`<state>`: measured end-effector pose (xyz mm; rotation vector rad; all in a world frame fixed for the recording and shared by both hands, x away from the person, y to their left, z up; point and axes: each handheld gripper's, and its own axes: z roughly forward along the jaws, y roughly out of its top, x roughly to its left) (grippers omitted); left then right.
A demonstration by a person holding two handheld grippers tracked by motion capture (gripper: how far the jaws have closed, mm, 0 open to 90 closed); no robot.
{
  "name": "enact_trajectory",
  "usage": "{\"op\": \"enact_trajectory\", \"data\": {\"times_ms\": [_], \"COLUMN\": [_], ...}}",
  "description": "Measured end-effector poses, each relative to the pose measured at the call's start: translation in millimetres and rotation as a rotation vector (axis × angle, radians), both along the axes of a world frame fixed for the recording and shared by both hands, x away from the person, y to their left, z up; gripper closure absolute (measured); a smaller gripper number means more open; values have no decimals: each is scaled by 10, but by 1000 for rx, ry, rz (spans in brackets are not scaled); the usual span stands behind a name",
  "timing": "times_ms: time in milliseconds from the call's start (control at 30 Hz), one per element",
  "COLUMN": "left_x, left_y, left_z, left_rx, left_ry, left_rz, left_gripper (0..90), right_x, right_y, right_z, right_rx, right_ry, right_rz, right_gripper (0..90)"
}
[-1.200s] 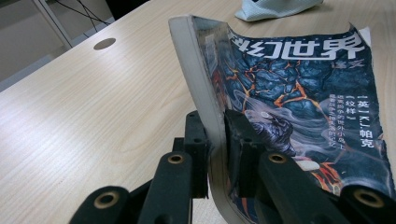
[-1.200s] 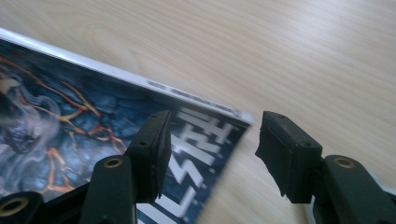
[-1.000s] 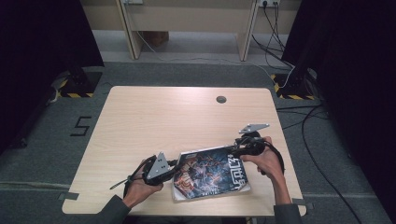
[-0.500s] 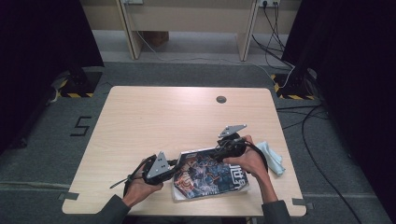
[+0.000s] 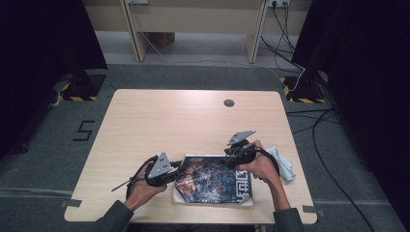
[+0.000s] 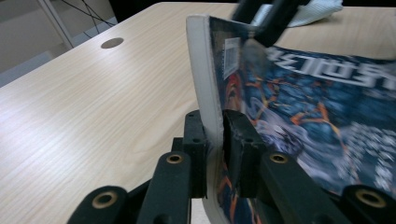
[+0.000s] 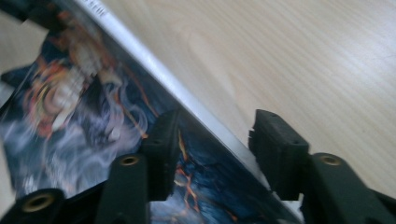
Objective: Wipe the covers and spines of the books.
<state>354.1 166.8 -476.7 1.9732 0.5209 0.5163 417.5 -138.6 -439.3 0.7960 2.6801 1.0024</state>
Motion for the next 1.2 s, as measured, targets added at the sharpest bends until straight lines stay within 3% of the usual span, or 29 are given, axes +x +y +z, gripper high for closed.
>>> {"op": "enact_trajectory", "data": {"times_ms": [100, 200, 267, 567, 767, 1033, 1200], "left_x": [47, 80, 91, 120, 136, 161, 166], "left_y": [52, 88, 87, 94, 89, 94, 91], "left_z": [0, -7, -5, -24, -43, -54, -63], "left_rx": [-17, -25, -31, -35, -18, -10, -5], "left_ry": [18, 17, 19, 36, 46, 59, 57], "left_rz": [-4, -47, -58, -85, -66, -19, -15], "left_gripper": [763, 760, 761, 761, 743, 695, 694], "right_x": [-48, -77, -80, -49, -40, -151, -140], "right_y": [-25, -37, -35, 96, 106, 178, 198], "right_z": [-22, -41, -52, -136, -168, -180, -214], "right_rx": [0, 2, 25, 0, 14, 12, 15], "right_ry": [19, 32, 37, 46, 65, 90, 102], "right_rz": [40, 73, 94, 151, 201, 273, 264], "right_gripper": [632, 671, 672, 656, 699, 773, 771]}}
